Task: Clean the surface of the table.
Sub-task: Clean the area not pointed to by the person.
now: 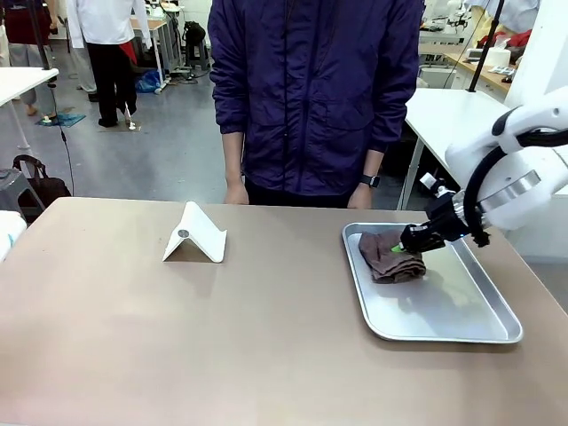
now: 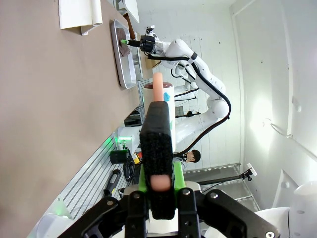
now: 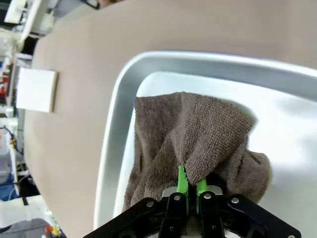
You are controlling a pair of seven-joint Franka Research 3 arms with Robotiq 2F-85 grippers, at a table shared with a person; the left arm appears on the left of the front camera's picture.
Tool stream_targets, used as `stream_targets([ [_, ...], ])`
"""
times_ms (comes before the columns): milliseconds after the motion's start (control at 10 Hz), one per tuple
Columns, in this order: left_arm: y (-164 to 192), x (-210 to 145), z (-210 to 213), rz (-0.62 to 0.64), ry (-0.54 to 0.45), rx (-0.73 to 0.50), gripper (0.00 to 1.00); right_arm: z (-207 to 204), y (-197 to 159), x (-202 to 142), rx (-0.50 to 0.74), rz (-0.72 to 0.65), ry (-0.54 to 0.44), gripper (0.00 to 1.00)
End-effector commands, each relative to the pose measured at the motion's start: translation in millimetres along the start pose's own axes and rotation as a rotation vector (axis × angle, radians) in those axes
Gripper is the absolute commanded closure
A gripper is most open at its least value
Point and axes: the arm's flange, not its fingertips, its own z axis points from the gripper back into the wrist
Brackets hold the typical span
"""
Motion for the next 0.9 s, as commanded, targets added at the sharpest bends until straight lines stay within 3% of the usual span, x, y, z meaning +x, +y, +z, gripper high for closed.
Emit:
stream_targets([
  [0,-5.4,0.1,-3.0,0.009,-0.019,-0.005,0.78,26.3,-15.2,-13.2,-0.044,-0.027,0.0,0.93],
  [500,-5.4,0.1,-3.0,0.009,-0.019,-0.005,0.78,72.9,-48.1,-34.9,0.021,-0.118,-0.11,0.93],
  [700,-5.4,0.1,-3.0,0.009,-0.019,-0.005,0.78,80.9,-49.3,-36.7,0.167,-0.115,-0.126,0.93],
  [800,-5.4,0.1,-3.0,0.009,-0.019,-0.005,0.78,76.2,-46.4,-35.2,0.174,-0.103,-0.114,0.93],
])
